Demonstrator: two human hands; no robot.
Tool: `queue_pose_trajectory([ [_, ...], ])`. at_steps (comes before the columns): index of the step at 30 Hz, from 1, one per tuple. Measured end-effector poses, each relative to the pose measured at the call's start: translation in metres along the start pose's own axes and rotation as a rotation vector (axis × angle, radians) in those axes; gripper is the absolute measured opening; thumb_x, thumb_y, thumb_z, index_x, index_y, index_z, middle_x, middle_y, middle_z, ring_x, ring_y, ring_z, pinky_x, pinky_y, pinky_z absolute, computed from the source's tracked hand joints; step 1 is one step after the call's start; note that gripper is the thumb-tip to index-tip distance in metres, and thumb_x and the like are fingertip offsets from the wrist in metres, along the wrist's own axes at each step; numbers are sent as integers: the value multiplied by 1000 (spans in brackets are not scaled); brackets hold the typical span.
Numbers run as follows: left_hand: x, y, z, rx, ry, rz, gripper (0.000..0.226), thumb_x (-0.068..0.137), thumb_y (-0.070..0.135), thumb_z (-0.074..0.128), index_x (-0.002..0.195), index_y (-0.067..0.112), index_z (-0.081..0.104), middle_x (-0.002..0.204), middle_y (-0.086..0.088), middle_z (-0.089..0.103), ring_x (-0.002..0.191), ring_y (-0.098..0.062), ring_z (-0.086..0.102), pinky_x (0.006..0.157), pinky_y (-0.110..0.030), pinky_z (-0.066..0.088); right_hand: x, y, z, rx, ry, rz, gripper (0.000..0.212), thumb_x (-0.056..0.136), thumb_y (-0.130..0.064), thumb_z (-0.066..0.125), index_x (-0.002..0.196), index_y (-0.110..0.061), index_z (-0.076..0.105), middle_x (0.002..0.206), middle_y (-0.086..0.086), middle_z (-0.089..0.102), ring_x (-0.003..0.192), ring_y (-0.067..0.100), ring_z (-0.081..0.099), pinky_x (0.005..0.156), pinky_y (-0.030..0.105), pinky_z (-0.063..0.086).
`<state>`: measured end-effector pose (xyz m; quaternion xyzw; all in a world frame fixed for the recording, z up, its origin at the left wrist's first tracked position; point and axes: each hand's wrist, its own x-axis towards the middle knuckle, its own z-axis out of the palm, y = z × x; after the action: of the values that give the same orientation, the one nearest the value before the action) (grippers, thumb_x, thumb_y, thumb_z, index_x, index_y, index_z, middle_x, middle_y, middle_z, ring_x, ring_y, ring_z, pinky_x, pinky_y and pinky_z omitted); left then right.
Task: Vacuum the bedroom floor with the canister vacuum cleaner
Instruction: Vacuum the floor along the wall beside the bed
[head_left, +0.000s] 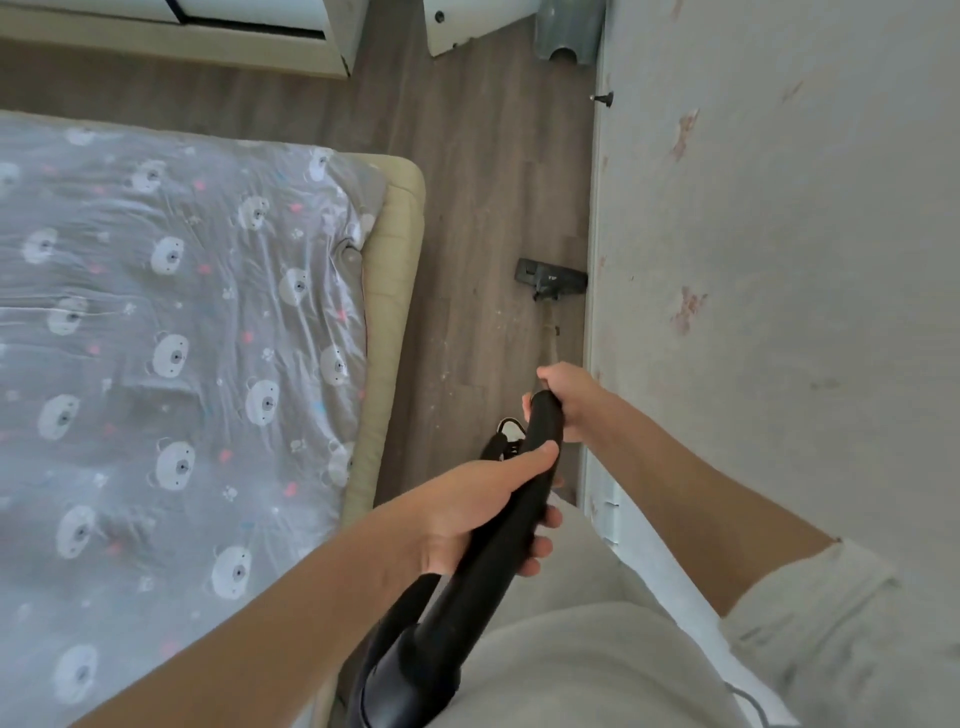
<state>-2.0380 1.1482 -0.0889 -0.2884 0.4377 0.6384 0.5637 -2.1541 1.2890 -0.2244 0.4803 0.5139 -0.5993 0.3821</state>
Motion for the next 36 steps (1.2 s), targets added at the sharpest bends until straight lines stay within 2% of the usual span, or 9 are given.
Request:
queue_pose_trajectory([
  [4,-43,-20,9,4,-53,-6,57,93,54,66,125,7,60,77,-5,71,63,-24,68,57,-32,57,-34,36,-6,20,-44,-12,16,99,-22,50,93,-9,42,87,17,54,66,21,58,62,34,53],
  [10,-53,-1,29,-27,-42,79,40,97,49,62,108,10,59,70,-2,64,53,-15,59,49,-25,52,-51,13,-12,10,-120,-10,15,100,-20,45,94,-9,36,94,15,49,68,20,55,46,29,54],
  [13,-32,11,38,-86,-40,98,41,95,50,65,107,11,60,70,-2,64,50,-14,58,47,-25,51,-37,-9,-17,-7,-111,-31,13,100,-17,45,93,-10,36,99,17,44,69,21,55,46,30,55],
  [17,21,37,50,-135,25,146,39,96,49,65,106,12,61,69,-1,65,51,-15,58,48,-27,52,-4,-54,-27,-48,-33,-41,15,101,-20,48,105,-10,37,100,17,45,65,21,54,46,28,54],
  [23,105,100,47,-213,100,279,38,98,45,65,107,8,62,78,-4,68,52,-14,59,50,-27,53,52,-138,-27,-33,42,-150,18,99,-17,54,91,-8,40,99,15,44,76,23,52,44,28,56],
  [27,127,117,39,-214,80,304,35,99,44,64,102,10,59,69,-2,66,49,-13,58,46,-24,50,69,-163,-24,-80,19,-164,19,100,-17,53,90,-8,39,98,16,43,74,24,53,48,31,57],
  [31,120,93,23,-193,78,292,37,96,48,66,101,12,63,71,0,67,53,-14,58,48,-27,52,67,-133,-14,-95,-26,-167,14,101,-18,50,93,-9,42,97,14,45,73,22,54,54,29,58],
  [33,106,63,13,-201,83,270,39,93,50,68,104,12,66,74,0,69,54,-14,59,49,-27,52,60,-102,-8,-81,-54,-172,10,100,-16,48,94,-10,43,97,14,45,70,22,53,54,28,57],
  [36,69,1,-1,-212,83,235,46,90,52,71,112,11,67,79,-1,69,57,-15,60,50,-29,52,40,-33,6,-99,-102,-161,6,99,-13,45,97,-8,44,93,15,46,64,23,52,57,33,54],
])
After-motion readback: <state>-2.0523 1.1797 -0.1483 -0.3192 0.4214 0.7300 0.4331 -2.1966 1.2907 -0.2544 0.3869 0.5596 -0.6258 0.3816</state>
